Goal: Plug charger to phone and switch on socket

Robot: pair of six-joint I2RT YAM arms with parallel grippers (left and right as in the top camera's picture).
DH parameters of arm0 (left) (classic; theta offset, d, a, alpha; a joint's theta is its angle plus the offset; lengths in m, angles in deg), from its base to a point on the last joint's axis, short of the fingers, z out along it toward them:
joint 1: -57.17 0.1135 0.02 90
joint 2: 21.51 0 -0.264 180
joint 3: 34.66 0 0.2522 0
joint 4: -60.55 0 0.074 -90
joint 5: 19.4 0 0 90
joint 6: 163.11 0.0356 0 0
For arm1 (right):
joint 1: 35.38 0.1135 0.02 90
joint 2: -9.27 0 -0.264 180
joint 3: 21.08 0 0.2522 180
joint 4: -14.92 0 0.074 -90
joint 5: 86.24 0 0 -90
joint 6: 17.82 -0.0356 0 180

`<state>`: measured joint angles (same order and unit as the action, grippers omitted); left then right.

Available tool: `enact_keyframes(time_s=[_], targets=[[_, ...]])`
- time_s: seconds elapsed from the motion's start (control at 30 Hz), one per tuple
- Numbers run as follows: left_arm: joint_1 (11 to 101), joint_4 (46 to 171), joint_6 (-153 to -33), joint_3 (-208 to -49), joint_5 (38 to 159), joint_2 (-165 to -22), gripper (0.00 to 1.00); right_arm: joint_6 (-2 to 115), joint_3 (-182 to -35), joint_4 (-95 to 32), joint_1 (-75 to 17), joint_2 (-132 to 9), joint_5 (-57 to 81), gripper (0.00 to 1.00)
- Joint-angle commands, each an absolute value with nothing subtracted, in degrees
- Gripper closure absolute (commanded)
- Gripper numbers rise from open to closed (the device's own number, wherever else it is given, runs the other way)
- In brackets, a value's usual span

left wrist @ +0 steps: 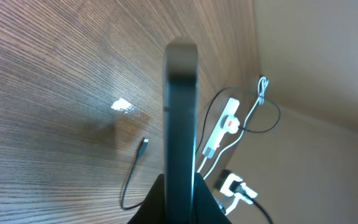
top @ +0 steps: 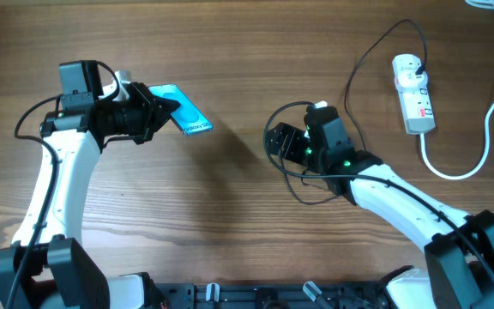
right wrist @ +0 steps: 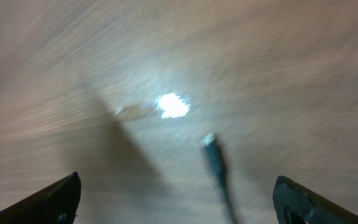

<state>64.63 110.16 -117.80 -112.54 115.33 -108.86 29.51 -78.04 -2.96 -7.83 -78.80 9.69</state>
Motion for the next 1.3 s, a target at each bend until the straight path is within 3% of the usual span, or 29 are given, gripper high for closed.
enact_keyframes(time_s=[0.0, 0.07, 0.2, 0.23, 0.93, 1.07, 1.27], targets=[[63.5, 109.7, -113.8, -113.1, 117.3, -108.5, 0.96, 46.7, -80.5, -5.6, -7.9, -78.2, -0.5, 0.16], [63.0, 109.7, -113.9, -113.1, 116.0, -108.5, 0.96, 49.9, -80.5, -5.5, -6.1, -80.9, -0.6, 0.24], [63.0, 109.7, -114.0, -113.1, 115.9, -108.5, 0.96, 51.2, -80.5, -4.9, -1.2, -86.7, -4.8, 0.29], [63.0, 109.7, -114.0, -113.1, 115.9, -108.5, 0.96, 51.2, -80.5, -4.9, -1.2, -88.0, -4.8, 0.39], [63.0, 109.7, -114.0, -113.1, 114.0, -108.5, 0.96, 49.5, -80.5, -6.2, 2.1, -100.1, -3.5, 0.72], [63.0, 109.7, -114.0, -113.1, 114.0, -108.5, 0.96, 47.6, -80.5, -9.5, 3.7, -100.8, -1.2, 0.95], [63.0, 107.7, -112.4, -113.1, 114.5, -108.5, 0.96, 51.3, -87.7, -19.6, 2.0, -95.4, 2.8, 0.95]])
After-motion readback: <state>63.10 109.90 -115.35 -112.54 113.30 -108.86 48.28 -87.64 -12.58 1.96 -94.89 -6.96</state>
